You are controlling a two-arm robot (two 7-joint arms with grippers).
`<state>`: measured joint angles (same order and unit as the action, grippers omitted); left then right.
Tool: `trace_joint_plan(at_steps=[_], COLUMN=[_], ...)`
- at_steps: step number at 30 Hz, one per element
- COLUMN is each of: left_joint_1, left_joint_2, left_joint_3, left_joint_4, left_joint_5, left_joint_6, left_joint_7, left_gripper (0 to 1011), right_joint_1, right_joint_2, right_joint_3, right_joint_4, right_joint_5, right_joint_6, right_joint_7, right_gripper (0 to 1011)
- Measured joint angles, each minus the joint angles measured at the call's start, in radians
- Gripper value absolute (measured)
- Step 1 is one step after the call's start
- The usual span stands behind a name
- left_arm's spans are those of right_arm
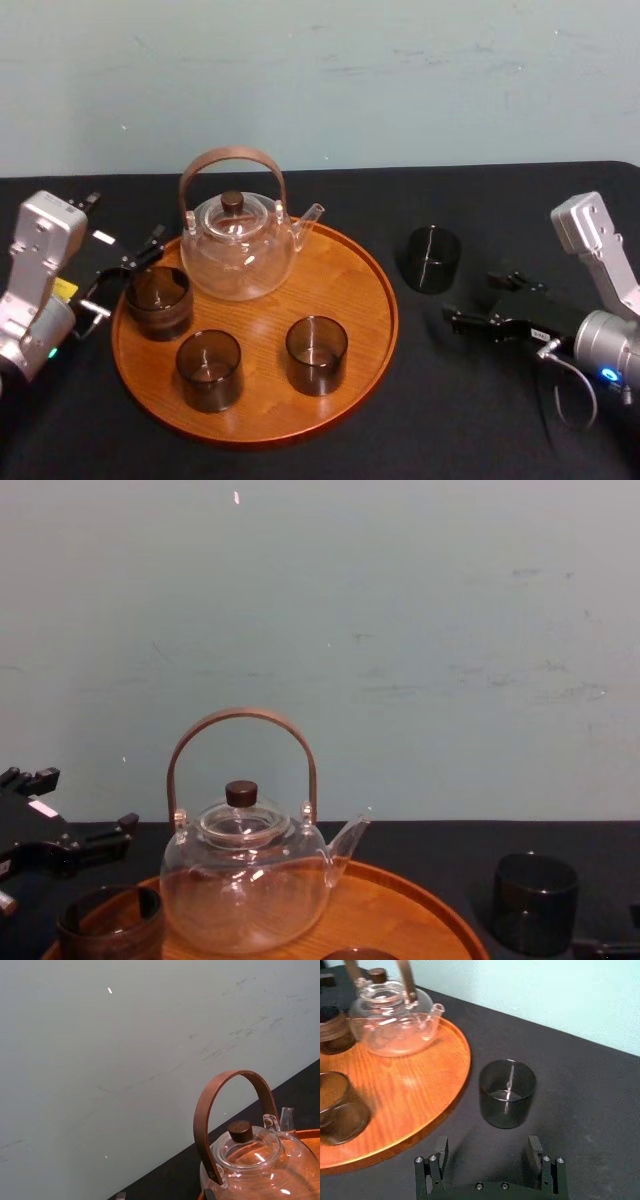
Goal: Pick up the glass from the table and place it on the tray.
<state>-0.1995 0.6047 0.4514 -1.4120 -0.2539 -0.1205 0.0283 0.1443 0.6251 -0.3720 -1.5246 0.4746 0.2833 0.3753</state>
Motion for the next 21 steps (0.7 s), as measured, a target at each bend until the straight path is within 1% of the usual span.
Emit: trace_joint_plan(at_steps=[5, 7, 8, 11, 14, 21], left_joint_1=[0.0, 0.0, 0.0, 0.0, 0.0, 0.0], left_joint_2=[0.0, 0.0, 0.0, 0.0, 0.0, 0.0], left_joint_3=[0.0, 0.0, 0.0, 0.0, 0.0, 0.0], left_joint_4=[0.0, 0.0, 0.0, 0.0, 0.0, 0.0], left_joint_5=[0.0, 0.0, 0.0, 0.0, 0.0, 0.0], left_joint_6=[0.0, 0.0, 0.0, 0.0, 0.0, 0.0], left_joint_7=[0.0, 0.0, 0.0, 0.0, 0.0, 0.0], left_gripper=[1001, 1001, 1001, 1001, 1001, 1001], right_joint_1=[0.015, 0.027, 0.027, 0.045, 0.056, 0.105], right_joint_2=[-0.025, -0.04, -0.04, -0.057, -0.067, -0.1], right_joint_3=[0.007, 0.01, 0.01, 0.01, 0.01, 0.0], right_joint_4=[0.019, 0.03, 0.03, 0.049, 0.06, 0.108], right_joint_5=[-0.013, -0.023, -0.023, -0.037, -0.045, -0.076], right_joint_6=[0.029, 0.046, 0.046, 0.061, 0.066, 0.076], right_joint_7=[-0.02, -0.03, -0.03, -0.034, -0.034, -0.023], right_gripper=[1002, 1002, 1002, 1002, 1002, 1002])
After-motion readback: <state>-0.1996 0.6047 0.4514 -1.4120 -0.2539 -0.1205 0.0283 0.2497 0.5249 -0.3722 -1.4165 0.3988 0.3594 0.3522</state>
